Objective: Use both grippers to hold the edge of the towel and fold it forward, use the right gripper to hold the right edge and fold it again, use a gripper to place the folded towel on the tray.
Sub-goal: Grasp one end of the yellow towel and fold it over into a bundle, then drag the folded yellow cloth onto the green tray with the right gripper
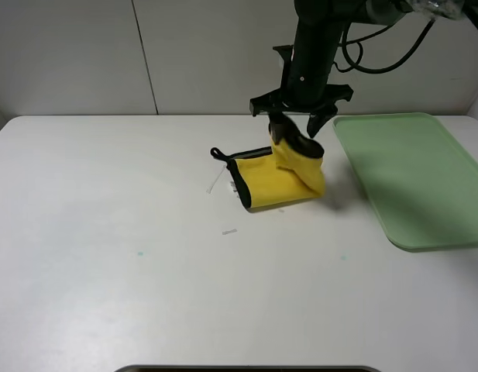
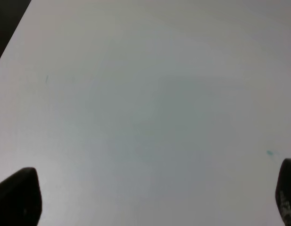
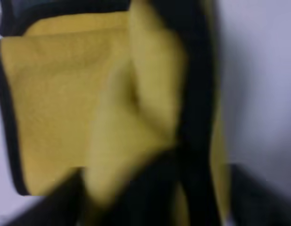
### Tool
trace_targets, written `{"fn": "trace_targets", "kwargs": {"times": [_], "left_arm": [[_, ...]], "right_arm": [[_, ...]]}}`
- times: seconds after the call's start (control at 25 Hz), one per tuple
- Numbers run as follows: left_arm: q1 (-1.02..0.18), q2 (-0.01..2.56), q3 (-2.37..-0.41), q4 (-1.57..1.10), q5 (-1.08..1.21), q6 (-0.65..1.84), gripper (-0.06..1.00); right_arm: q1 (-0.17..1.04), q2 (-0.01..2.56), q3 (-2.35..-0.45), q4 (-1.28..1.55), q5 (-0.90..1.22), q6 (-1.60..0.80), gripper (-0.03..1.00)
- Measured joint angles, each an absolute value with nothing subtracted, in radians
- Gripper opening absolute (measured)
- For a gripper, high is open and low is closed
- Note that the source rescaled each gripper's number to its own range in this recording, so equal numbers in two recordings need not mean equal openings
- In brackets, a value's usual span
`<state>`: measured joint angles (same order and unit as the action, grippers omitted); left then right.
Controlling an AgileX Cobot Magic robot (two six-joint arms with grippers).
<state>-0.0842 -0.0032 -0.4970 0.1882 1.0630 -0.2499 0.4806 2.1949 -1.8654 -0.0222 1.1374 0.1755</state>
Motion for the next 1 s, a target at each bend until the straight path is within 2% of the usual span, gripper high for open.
{"fn": "trace_targets", "kwargs": {"times": [0.08,0.2,0.48,1.0], "left_arm": [[-0.084,-0.003,-0.497,0.188,1.062,-0.250,1.00],[-0.084,-0.003,-0.497,0.188,1.062,-0.250,1.00],[-0.084,-0.003,-0.497,0.188,1.062,-0.250,1.00],[-0.084,-0.003,-0.497,0.188,1.062,-0.250,1.00]], "right_arm": [[0.481,2.195,-1.865,0.000,1.125,0.193,0.93],[0.481,2.195,-1.865,0.014,1.112,0.197,0.98],[0.481,2.195,-1.865,0.015,1.095,0.175,1.00],[0.450,2.221,-1.867,-0.094,1.067,-0.127,1.00]]}}
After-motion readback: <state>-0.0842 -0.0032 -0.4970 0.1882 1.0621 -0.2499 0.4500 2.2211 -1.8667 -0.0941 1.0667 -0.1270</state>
